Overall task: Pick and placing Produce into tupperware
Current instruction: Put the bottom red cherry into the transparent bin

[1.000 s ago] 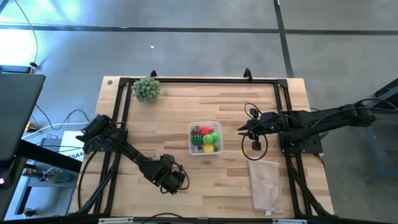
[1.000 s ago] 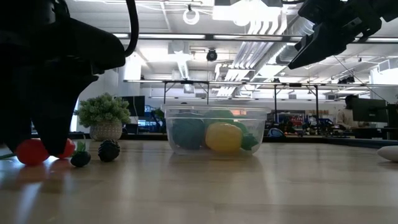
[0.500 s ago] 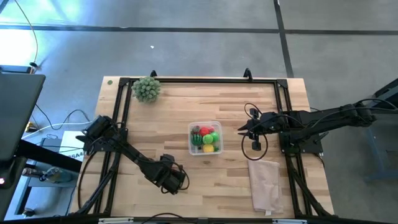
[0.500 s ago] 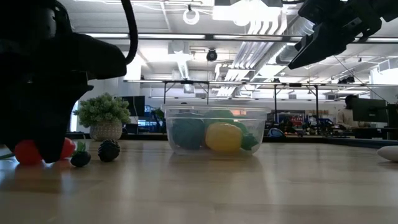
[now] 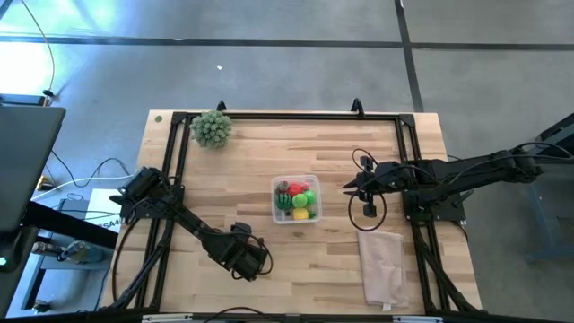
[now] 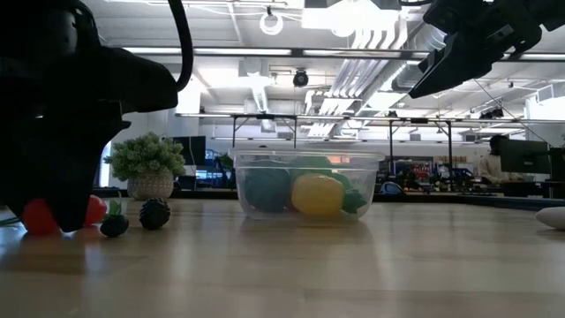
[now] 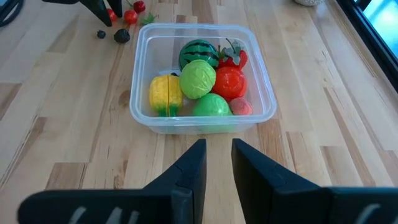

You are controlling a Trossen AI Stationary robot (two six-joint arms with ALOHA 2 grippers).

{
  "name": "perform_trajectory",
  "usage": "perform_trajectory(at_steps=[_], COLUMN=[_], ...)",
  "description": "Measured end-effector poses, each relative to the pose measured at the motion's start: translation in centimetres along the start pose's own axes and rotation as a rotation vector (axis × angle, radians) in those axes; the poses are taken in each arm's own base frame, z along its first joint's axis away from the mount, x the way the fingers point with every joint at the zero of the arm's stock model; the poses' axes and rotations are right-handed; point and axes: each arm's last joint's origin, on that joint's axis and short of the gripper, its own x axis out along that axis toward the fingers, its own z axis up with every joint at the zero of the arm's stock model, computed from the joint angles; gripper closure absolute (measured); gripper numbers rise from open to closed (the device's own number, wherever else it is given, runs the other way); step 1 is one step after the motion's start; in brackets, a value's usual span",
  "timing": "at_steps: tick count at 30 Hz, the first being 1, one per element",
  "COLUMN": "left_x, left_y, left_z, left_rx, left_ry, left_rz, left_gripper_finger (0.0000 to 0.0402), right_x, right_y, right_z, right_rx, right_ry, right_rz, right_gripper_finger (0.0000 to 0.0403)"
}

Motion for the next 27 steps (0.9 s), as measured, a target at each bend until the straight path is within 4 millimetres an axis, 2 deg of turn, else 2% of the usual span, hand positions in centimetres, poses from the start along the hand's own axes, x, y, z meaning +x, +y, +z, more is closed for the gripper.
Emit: perform_trajectory(at_steps=[21, 27], left_x=[0.03, 0.06], left_y=[0.04, 0.1], left_z=[-0.05, -0.05], left_rx=[-0.002, -0.018], left_ry=[0.022, 0.023], left_rz=[0.011, 0.017], left_gripper_finger=[0.0248, 0.0277], right_x=[0.0, 0.0], right_y=[0.0, 0.0], right_z=[0.01, 0.01], right_rx=[0.0, 0.0], right_ry=[-0.001, -0.001], right_rz=[0.0, 0.0], right_gripper_finger=[0.0336, 0.0336])
